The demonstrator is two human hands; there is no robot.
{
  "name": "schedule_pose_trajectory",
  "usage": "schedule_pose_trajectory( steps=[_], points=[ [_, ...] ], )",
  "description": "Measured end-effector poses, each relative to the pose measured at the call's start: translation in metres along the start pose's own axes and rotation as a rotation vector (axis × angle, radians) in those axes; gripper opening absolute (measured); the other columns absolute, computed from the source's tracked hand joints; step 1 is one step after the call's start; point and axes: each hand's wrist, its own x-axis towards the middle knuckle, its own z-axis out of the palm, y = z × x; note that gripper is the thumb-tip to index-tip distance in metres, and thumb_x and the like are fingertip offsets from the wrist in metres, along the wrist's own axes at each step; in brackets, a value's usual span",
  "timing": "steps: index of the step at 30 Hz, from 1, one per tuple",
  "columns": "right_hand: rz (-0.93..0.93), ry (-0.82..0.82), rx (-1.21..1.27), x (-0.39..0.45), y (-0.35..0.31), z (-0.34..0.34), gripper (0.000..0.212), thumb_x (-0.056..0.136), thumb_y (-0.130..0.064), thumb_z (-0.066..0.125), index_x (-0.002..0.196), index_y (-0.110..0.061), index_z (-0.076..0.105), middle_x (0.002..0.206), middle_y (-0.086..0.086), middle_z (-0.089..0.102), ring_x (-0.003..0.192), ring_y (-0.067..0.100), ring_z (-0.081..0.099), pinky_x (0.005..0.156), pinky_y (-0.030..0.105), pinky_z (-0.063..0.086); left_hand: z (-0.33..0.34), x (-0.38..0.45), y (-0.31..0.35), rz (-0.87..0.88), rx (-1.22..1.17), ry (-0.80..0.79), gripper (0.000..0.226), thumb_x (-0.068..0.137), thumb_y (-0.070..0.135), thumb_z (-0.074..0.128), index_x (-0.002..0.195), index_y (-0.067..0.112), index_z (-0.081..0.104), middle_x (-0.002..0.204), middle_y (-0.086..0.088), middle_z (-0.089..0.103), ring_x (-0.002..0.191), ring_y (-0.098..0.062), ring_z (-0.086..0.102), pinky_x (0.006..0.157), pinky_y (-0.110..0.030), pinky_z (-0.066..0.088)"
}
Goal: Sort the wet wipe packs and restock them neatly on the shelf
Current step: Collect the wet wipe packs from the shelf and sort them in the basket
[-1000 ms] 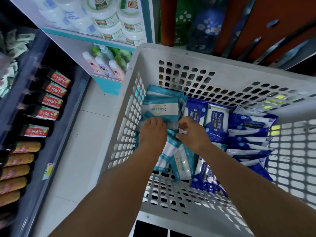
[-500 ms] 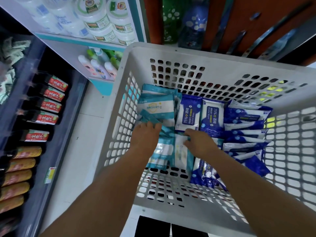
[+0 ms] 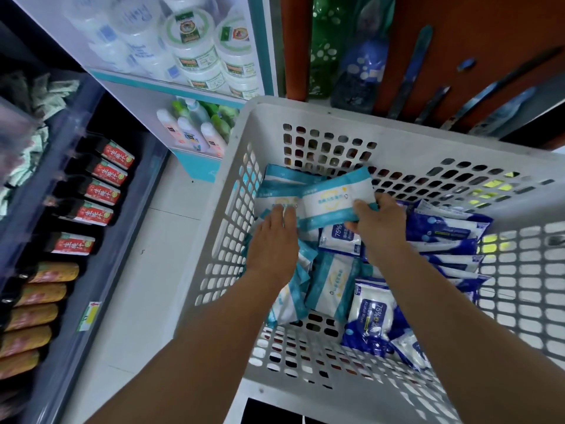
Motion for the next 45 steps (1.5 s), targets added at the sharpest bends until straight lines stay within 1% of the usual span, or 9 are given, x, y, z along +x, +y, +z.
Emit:
schedule_pose_trajectory(
  steps=[3, 7, 10, 14, 18, 22, 27, 39, 45],
  points=[
    [0.115, -0.063, 0.11, 0.003, -0.003, 0.037, 0.01, 0.093, -0.006, 0.052, 0.102, -0.01, 0.054, 0.095, 0.009, 0.063, 0.074, 0.019, 0.066, 0.063, 0.026, 0.058, -0.007, 0.004, 0.0, 0.037, -0.008, 0.051, 0.089, 0.089, 0.018, 0.058, 0.149, 0.013, -0.007, 0.156, -0.012, 0.001, 0.145, -0.027, 0.006, 0.118, -0.037, 0.01],
    [-0.008, -0.302, -0.252, 0.01, -0.004, 0.065, 0.029, 0.091, 0.0, 0.044, 0.11, -0.01, 0.062, 0.109, 0.01, 0.067, 0.095, 0.026, 0.064, 0.086, 0.039, 0.053, -0.008, 0.024, -0.001, 0.049, 0.091, -0.158, 0.098, 0.087, 0.006, 0.058, 0.149, 0.014, -0.017, 0.157, -0.005, -0.022, 0.146, -0.023, -0.014, 0.118, -0.039, 0.0],
    [-0.11, -0.375, -0.433, 0.014, -0.004, 0.054, 0.033, 0.092, 0.002, 0.04, 0.117, -0.008, 0.059, 0.11, 0.011, 0.067, 0.088, 0.025, 0.063, 0.079, 0.031, 0.054, -0.006, 0.036, -0.004, 0.013, 0.111, -0.254, 0.095, 0.089, 0.007, 0.055, 0.149, 0.014, -0.019, 0.156, -0.004, -0.026, 0.146, -0.022, -0.016, 0.118, -0.044, 0.0],
    [-0.128, -0.423, -0.565, 0.019, 0.001, 0.018, 0.042, 0.098, -0.004, 0.037, 0.137, -0.018, 0.048, 0.129, 0.003, 0.056, 0.061, 0.001, 0.044, 0.041, 0.004, 0.034, -0.003, 0.037, 0.004, 0.017, 0.086, -0.265, 0.083, 0.094, 0.011, 0.045, 0.149, 0.011, -0.018, 0.156, -0.008, -0.026, 0.146, -0.025, -0.014, 0.119, -0.045, 0.003],
    [-0.182, -0.457, -0.65, 0.011, 0.016, -0.019, 0.044, 0.1, -0.011, 0.042, 0.143, -0.019, 0.041, 0.145, 0.003, 0.045, 0.091, 0.007, 0.056, 0.069, 0.005, 0.04, 0.01, 0.025, 0.028, 0.162, -0.036, -0.173, 0.083, 0.094, 0.014, 0.05, 0.152, 0.017, -0.008, 0.16, -0.003, -0.013, 0.147, -0.023, -0.006, 0.118, -0.041, 0.007],
    [-0.211, -0.414, -0.733, 0.0, 0.027, -0.051, 0.045, 0.099, -0.008, 0.044, 0.142, -0.017, 0.041, 0.148, 0.003, 0.041, 0.131, 0.017, 0.043, 0.102, 0.019, 0.03, 0.017, 0.019, 0.047, 0.257, -0.097, -0.142, 0.074, 0.095, 0.016, 0.049, 0.152, 0.017, 0.002, 0.159, -0.004, 0.005, 0.145, -0.025, 0.01, 0.116, -0.037, 0.015],
    [-0.188, -0.289, -0.904, 0.009, 0.047, -0.072, 0.05, 0.097, -0.016, 0.049, 0.144, -0.01, 0.036, 0.147, 0.011, 0.04, 0.132, 0.028, 0.04, 0.112, 0.034, 0.03, 0.023, 0.023, 0.067, 0.14, -0.148, -0.246, 0.075, 0.095, 0.014, 0.05, 0.152, 0.012, 0.001, 0.157, -0.014, 0.006, 0.143, -0.032, 0.012, 0.115, -0.04, 0.024],
    [-0.025, -0.142, -1.218, 0.041, 0.056, -0.062, 0.068, 0.092, -0.04, 0.053, 0.144, -0.006, 0.024, 0.144, 0.015, 0.038, 0.135, 0.037, 0.028, 0.11, 0.043, 0.026, 0.05, 0.039, 0.093, -0.091, -0.261, -0.348, 0.077, 0.093, 0.02, 0.054, 0.152, 0.019, 0.005, 0.155, -0.023, -0.009, 0.142, -0.038, 0.011, 0.115, -0.039, 0.021],
    [0.054, -0.011, -1.013, 0.057, 0.063, -0.058, 0.059, 0.083, -0.047, 0.062, 0.125, -0.008, 0.045, 0.125, 0.016, 0.055, 0.122, 0.036, 0.044, 0.103, 0.044, 0.032, 0.053, 0.045, 0.102, -0.22, -0.578, -0.124, 0.07, 0.087, 0.01, 0.06, 0.146, 0.013, 0.022, 0.135, -0.02, 0.03, 0.122, -0.037, 0.037, 0.104, -0.041, 0.036]
  ],
)
